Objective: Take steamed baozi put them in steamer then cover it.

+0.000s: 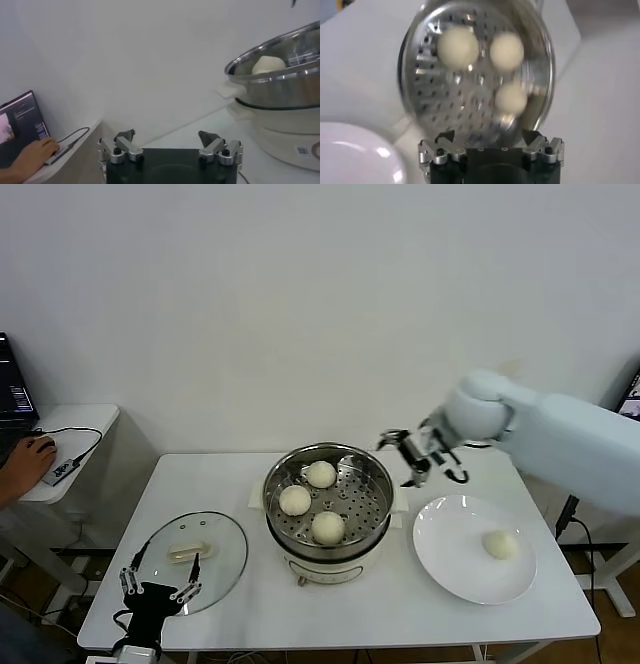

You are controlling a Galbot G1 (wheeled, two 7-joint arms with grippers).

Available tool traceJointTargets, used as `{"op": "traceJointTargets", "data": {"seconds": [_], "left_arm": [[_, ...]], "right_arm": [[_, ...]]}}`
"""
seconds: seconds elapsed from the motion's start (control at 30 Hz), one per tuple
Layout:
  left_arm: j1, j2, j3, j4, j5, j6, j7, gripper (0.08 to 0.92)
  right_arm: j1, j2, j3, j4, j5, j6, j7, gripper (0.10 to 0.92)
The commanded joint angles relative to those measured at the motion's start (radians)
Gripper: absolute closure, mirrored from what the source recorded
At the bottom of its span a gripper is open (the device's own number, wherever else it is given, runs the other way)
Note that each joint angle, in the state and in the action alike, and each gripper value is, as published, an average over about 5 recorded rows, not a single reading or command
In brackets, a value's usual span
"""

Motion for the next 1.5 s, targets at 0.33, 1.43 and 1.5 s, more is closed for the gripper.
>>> {"op": "traceJointTargets", "data": {"seconds": [0.33,1.43,1.5], "left_arm": [[-0.010,0.005,0.019,0.010,0.011,0.010,0.004,0.177],[0.001,-0.001,0.004,0.022,0.016,0.012,0.005,0.177],[0.001,-0.001,0.004,0.022,0.016,0.012,0.005,0.177]], "right_arm": [[-0.839,-0.366,0.657,-0.026,-0.164,-0.127,-0.035,0.203],[-0.815,-0.054,0.666,-0.368,-0.312,-0.088,0.007,0.203],[-0.807,-0.051,0.663,-0.373,-0.317,-0.090,0.006,0.203]]}}
